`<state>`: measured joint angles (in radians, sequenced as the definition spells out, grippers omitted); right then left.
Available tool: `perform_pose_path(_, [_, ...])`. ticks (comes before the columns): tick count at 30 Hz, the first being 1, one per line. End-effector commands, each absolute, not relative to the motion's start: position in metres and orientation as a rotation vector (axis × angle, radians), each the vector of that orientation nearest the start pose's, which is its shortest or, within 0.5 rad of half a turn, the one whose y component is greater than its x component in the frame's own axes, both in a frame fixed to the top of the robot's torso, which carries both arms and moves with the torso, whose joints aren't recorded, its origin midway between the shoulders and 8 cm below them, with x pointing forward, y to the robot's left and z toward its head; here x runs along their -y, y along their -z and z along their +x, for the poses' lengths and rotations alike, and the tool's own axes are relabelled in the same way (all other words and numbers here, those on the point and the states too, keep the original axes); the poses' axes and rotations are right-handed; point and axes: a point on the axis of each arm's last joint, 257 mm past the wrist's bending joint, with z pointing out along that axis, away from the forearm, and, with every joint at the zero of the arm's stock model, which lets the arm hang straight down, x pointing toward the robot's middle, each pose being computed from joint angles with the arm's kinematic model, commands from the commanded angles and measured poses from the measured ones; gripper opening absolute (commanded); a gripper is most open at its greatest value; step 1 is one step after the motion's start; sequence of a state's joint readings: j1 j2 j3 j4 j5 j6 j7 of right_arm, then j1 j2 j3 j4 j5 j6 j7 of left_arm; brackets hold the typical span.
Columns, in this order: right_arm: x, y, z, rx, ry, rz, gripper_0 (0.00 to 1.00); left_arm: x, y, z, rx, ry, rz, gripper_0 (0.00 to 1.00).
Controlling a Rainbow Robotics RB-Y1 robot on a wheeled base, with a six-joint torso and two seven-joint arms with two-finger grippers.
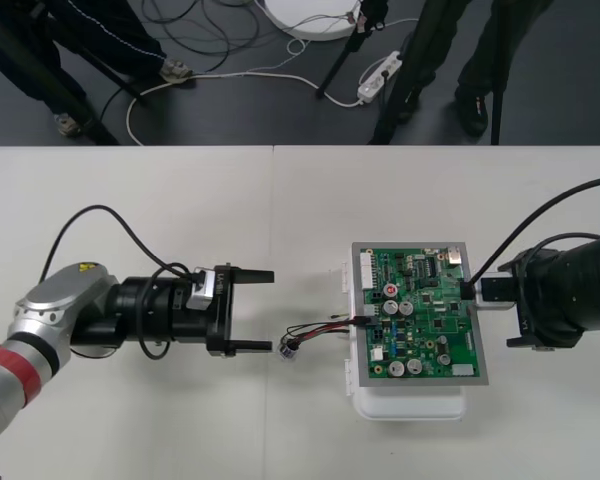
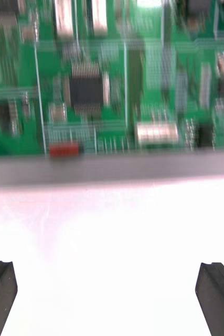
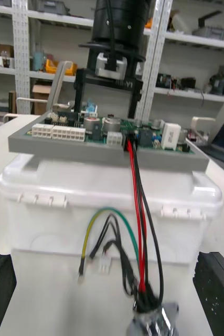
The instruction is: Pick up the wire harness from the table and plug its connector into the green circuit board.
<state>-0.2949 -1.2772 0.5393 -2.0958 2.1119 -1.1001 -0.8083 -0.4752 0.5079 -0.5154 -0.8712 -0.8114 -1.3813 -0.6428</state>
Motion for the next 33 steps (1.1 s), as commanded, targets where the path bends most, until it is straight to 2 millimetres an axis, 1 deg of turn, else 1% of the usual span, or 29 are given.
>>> perform_pose_path(1, [0.308,0.243,0.381,-1.913,0.243,-1.879,1.00,-0.103,0.244,0.375,-1.094,1.039,1.389,1.00])
perform_pose_path(3, [0.312,0.237,0.379,-1.916,0.225,-1.864,1.00,-0.115,0.243,0.375,-1.114,1.041,1.404,1.00])
perform_pose_path(5, [0.317,0.228,0.375,-1.918,0.194,-1.852,1.00,-0.129,0.244,0.382,-1.160,1.014,1.413,1.00])
perform_pose_path(6, [0.317,0.226,0.373,-1.918,0.182,-1.850,1.00,-0.133,0.244,0.384,-1.171,1.004,1.416,1.00])
perform_pose_path(8, [0.316,0.216,0.367,-1.907,0.142,-1.843,1.00,-0.147,0.242,0.389,-1.204,0.968,1.431,1.00])
perform_pose_path(10, [0.314,0.208,0.363,-1.890,0.114,-1.846,1.00,-0.155,0.239,0.387,-1.219,0.954,1.446,1.00])
perform_pose_path(13, [0.307,0.197,0.356,-1.864,0.047,-1.831,1.00,-0.164,0.230,0.376,-1.238,0.957,1.472,1.00])
perform_pose_path(15, [0.300,0.191,0.349,-1.857,-0.022,-1.803,1.00,-0.169,0.224,0.369,-1.248,0.960,1.489,1.00])
perform_pose_path(17, [0.287,0.180,0.343,-1.830,-0.101,-1.773,1.00,-0.175,0.218,0.360,-1.270,0.965,1.505,1.00])
perform_pose_path(18, [0.284,0.178,0.341,-1.822,-0.122,-1.769,1.00,-0.177,0.215,0.359,-1.273,0.963,1.510,1.00])
perform_pose_path(20, [0.272,0.165,0.336,-1.784,-0.191,-1.741,1.00,-0.182,0.207,0.353,-1.293,0.960,1.519,1.00])
perform_pose_path(21, [0.270,0.162,0.336,-1.776,-0.203,-1.735,1.00,-0.184,0.205,0.351,-1.300,0.960,1.519,1.00])
perform_pose_path(23, [0.258,0.148,0.330,-1.733,-0.270,-1.714,1.00,-0.189,0.197,0.344,-1.323,0.959,1.525,1.00])
perform_pose_path(25, [0.251,0.139,0.326,-1.703,-0.302,-1.704,1.00,-0.193,0.189,0.339,-1.338,0.953,1.538,1.00])
perform_pose_path(27, [0.247,0.128,0.322,-1.674,-0.330,-1.688,1.00,-0.198,0.179,0.332,-1.360,0.945,1.547,1.00])
perform_pose_path(31, [0.245,0.117,0.316,-1.630,-0.338,-1.684,1.00,-0.202,0.162,0.322,-1.388,0.928,1.568,1.00])
perform_pose_path(33, [0.243,0.107,0.318,-1.592,-0.323,-1.659,1.00,-0.203,0.151,0.314,-1.406,0.916,1.585,1.00])
